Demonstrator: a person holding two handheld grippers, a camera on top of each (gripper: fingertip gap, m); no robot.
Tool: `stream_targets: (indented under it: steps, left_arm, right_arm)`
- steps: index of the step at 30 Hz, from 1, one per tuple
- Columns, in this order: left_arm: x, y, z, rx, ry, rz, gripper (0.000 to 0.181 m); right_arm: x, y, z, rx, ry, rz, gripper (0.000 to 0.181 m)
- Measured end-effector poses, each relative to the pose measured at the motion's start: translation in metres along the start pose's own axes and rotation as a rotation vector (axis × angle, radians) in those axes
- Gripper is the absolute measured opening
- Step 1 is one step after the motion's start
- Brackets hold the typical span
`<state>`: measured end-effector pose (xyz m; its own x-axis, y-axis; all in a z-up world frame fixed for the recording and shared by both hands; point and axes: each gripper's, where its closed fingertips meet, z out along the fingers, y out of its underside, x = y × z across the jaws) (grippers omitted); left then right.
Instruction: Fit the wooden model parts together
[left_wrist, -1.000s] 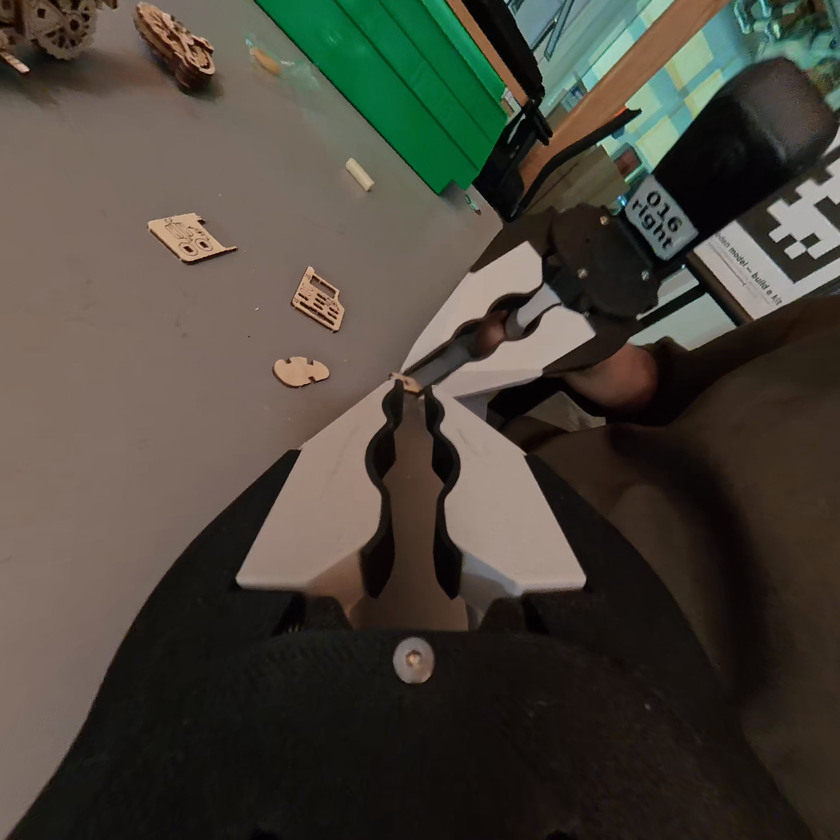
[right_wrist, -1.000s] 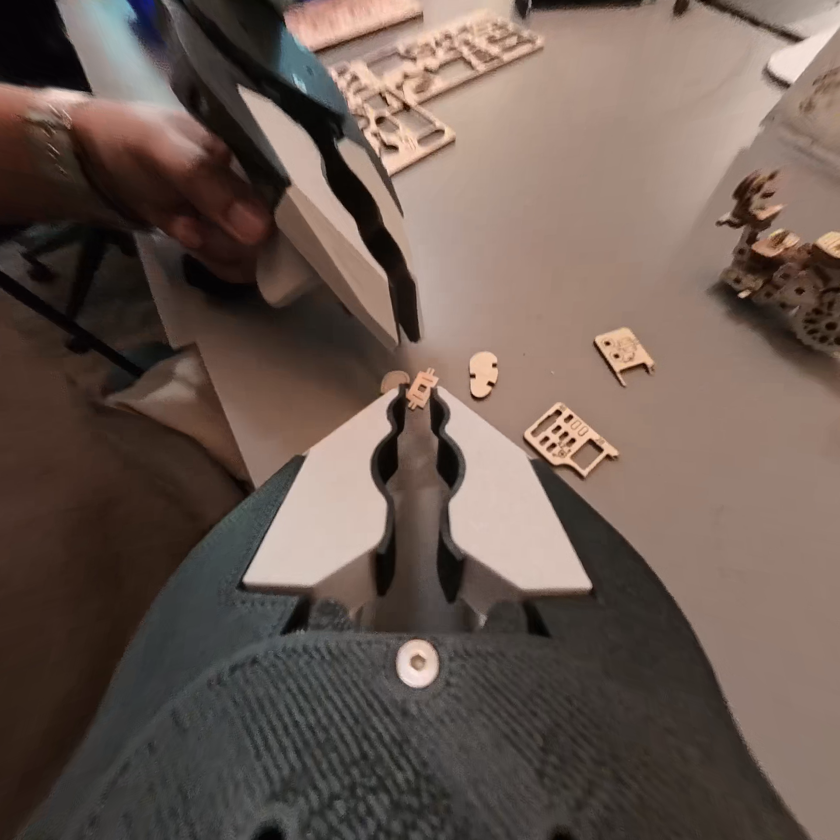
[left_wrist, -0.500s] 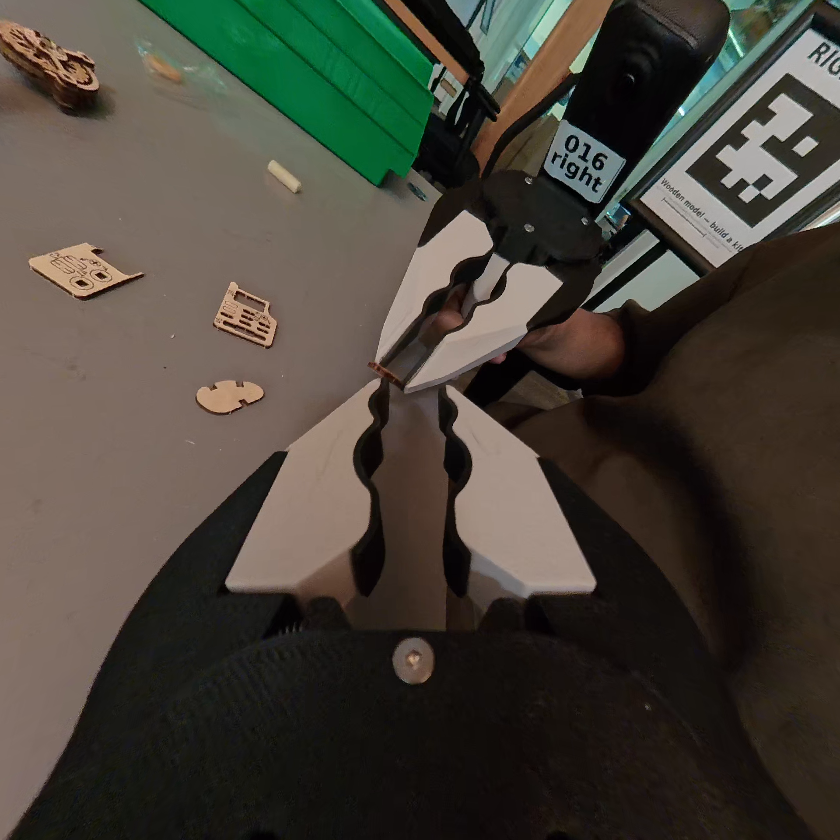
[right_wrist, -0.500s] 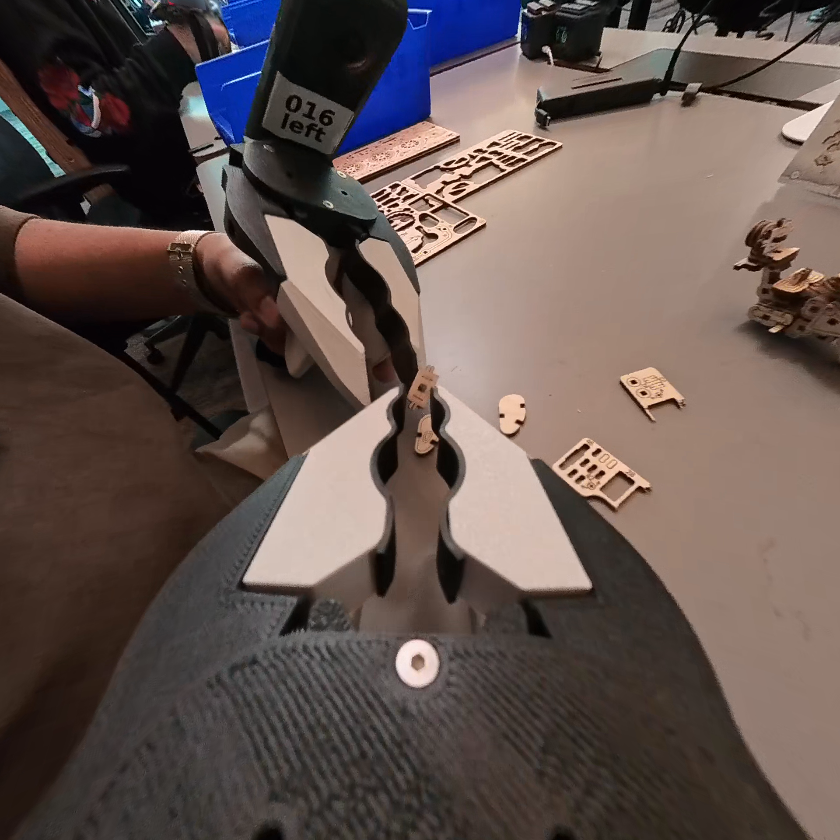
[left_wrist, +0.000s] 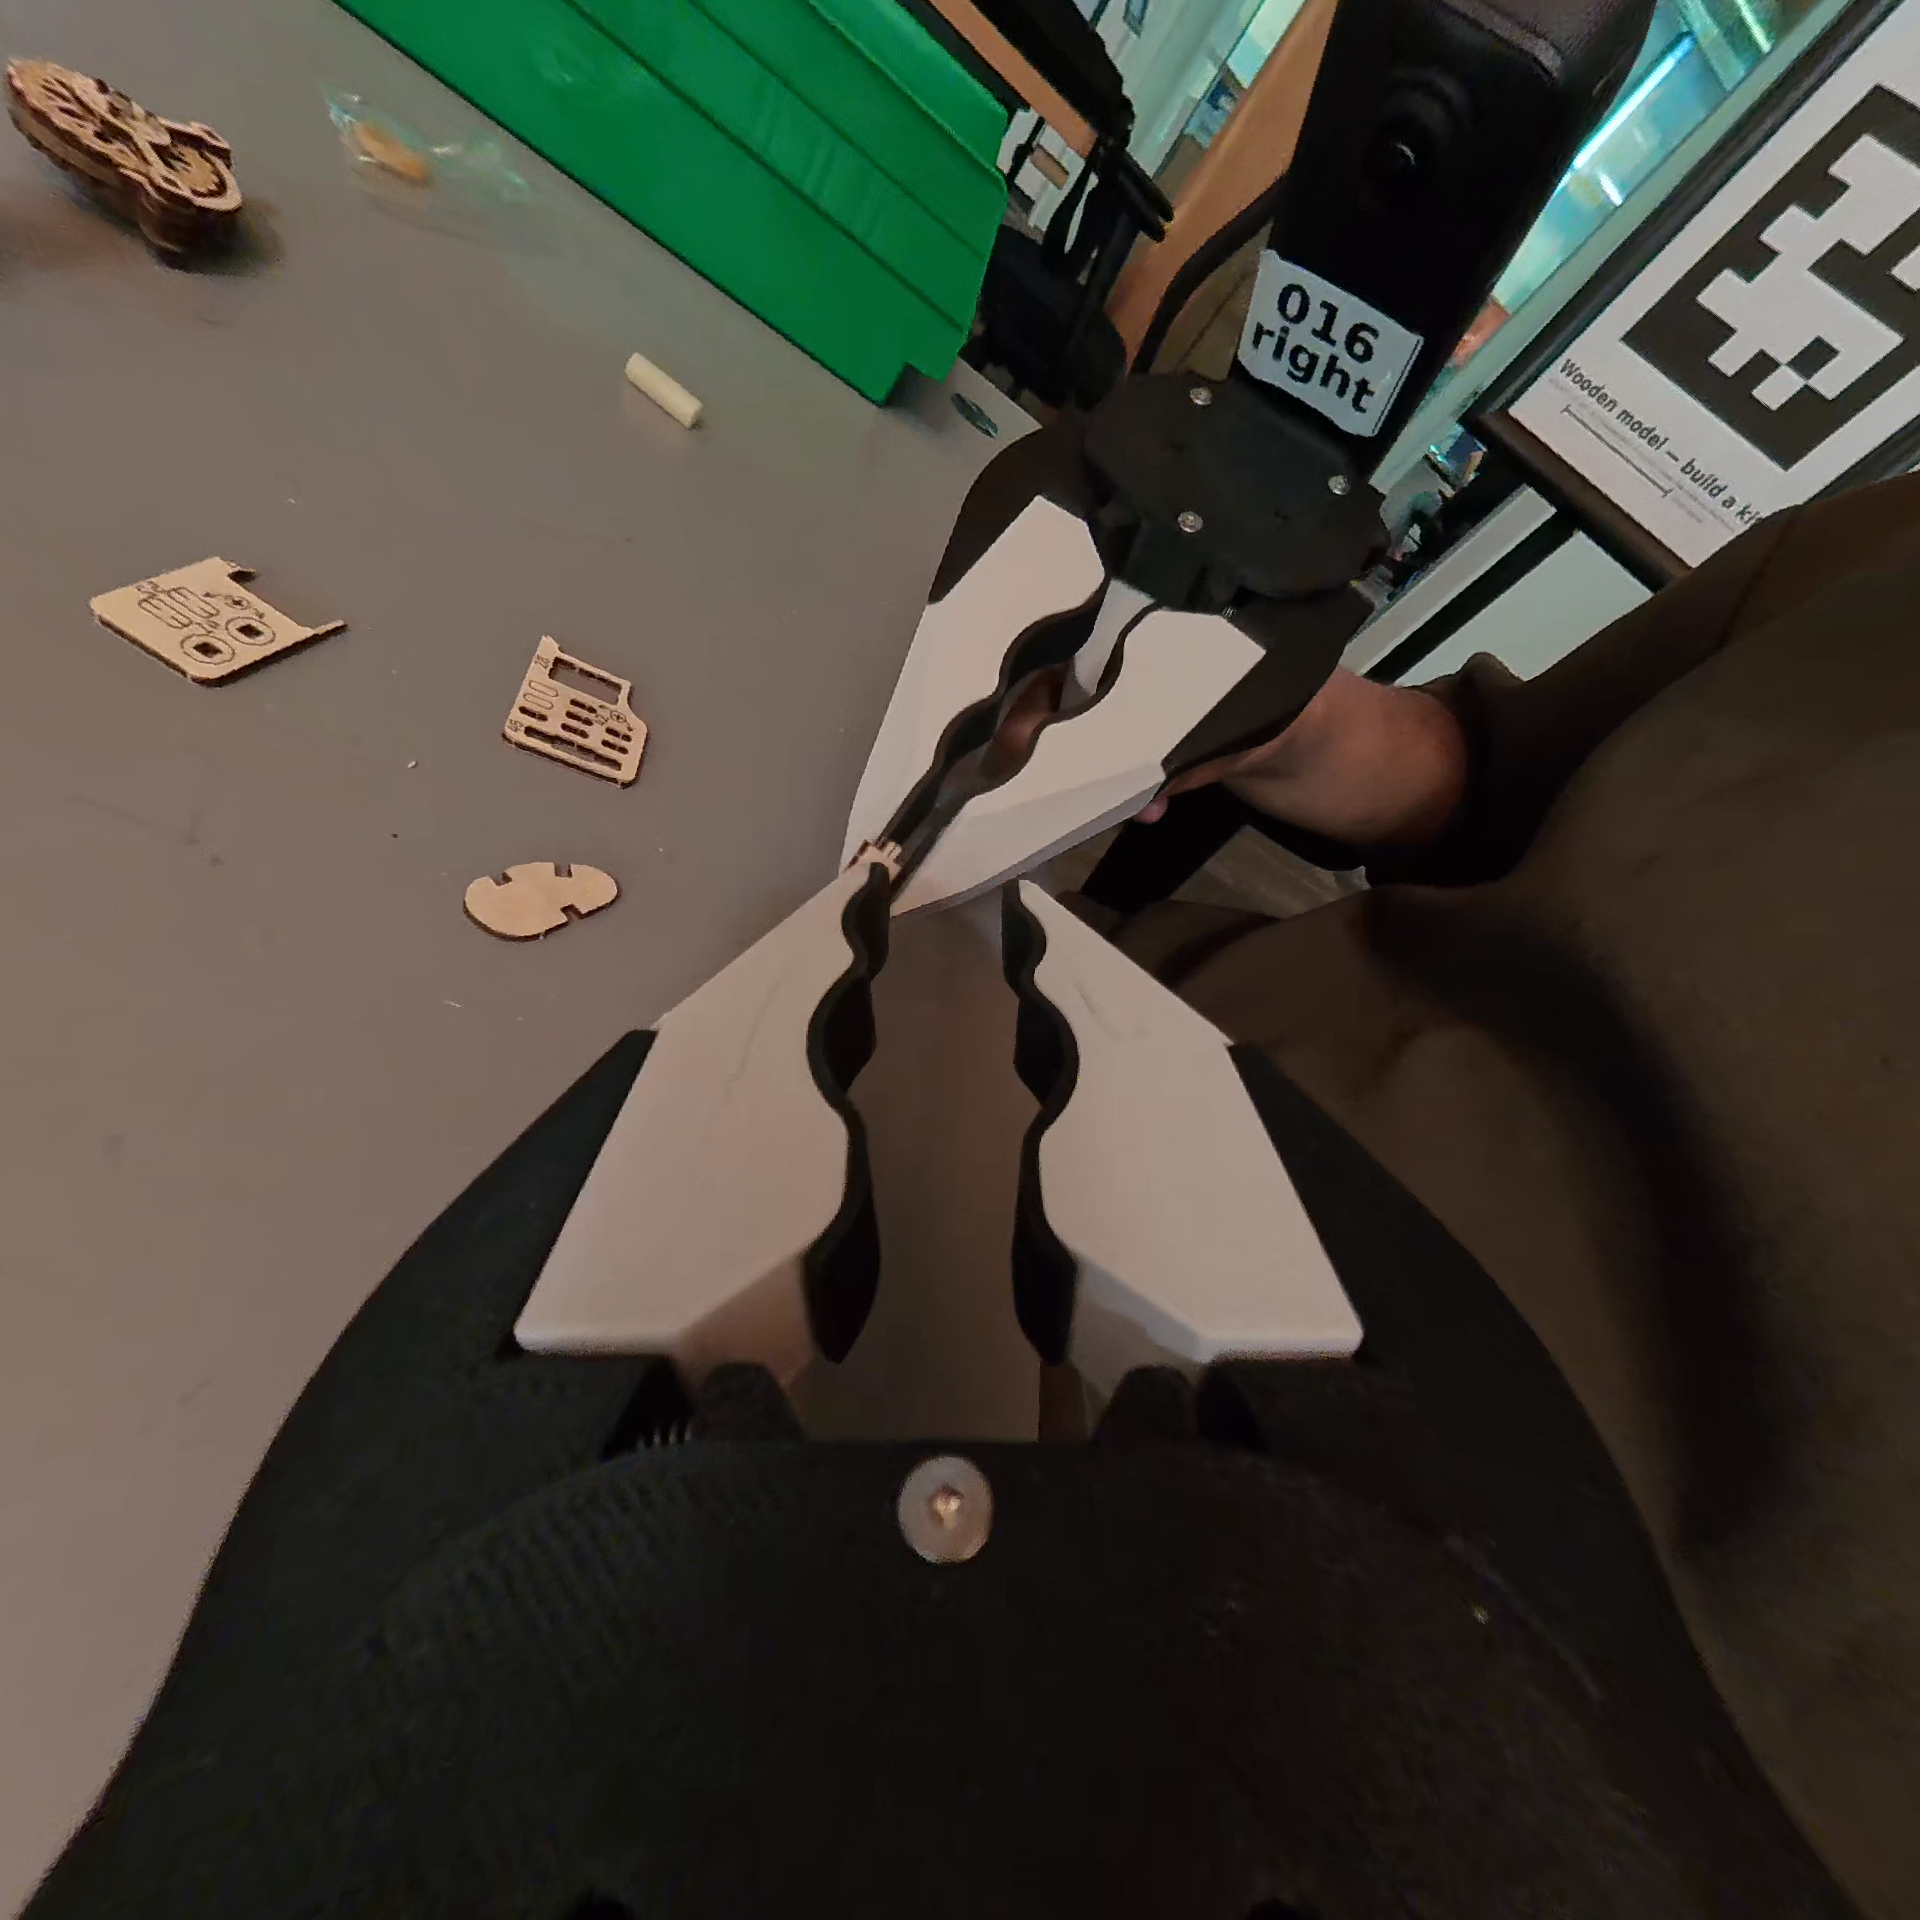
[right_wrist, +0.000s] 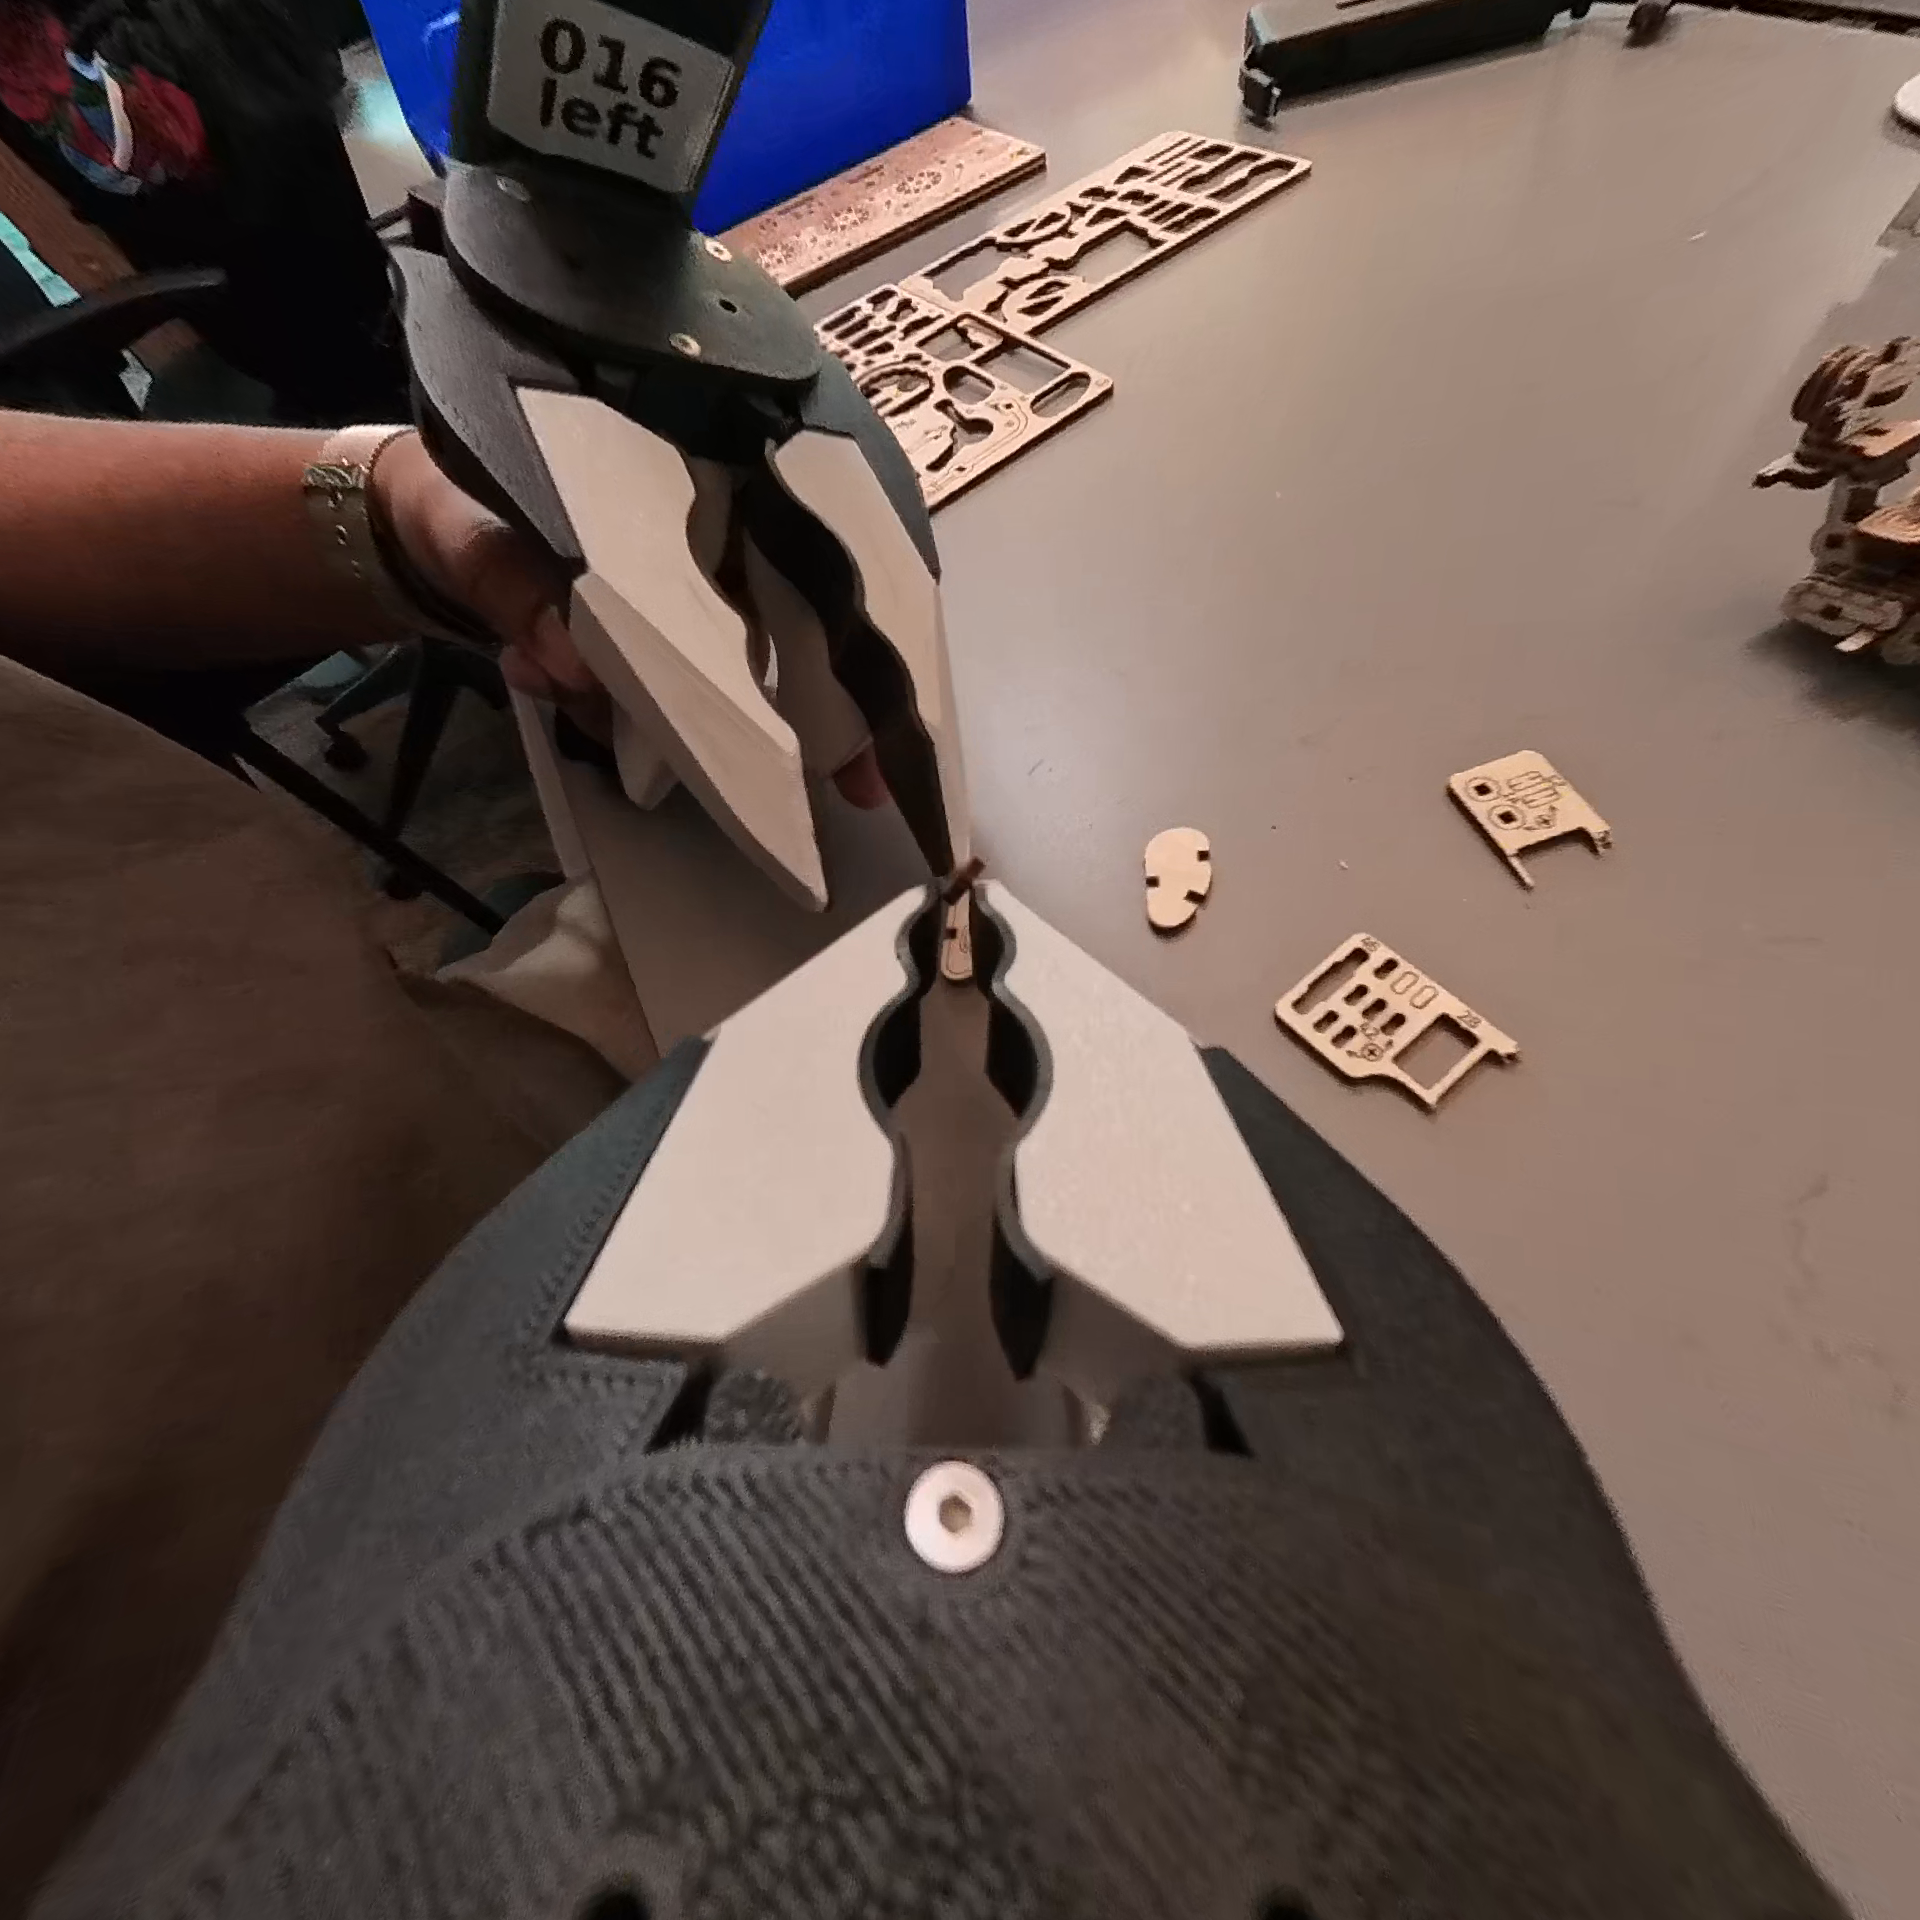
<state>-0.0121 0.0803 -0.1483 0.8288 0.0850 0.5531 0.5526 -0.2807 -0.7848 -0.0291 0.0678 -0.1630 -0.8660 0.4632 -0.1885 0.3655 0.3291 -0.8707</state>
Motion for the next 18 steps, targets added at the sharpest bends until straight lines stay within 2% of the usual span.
stream_targets:
  steps: [1,6,13,18]
  left_arm:
    - [0.001,0.001,0.001,-0.005,0.003,0.001,0.020]
    - [0.000,-0.003,-0.002,0.017,0.000,0.001,0.020]
    - [-0.008,-0.018,-0.013,0.108,0.013,-0.085,0.017]
    - [0.003,-0.018,-0.011,0.113,0.104,-0.155,0.013]
  right_arm:
    - [0.000,0.001,0.000,-0.005,0.003,-0.004,0.004]
    - [0.001,-0.002,-0.002,0.016,-0.012,0.044,0.002]
    - [-0.003,-0.022,-0.015,0.159,-0.194,0.279,0.001]
    - [-0.008,-0.028,-0.018,0.197,-0.288,0.370,0.001]
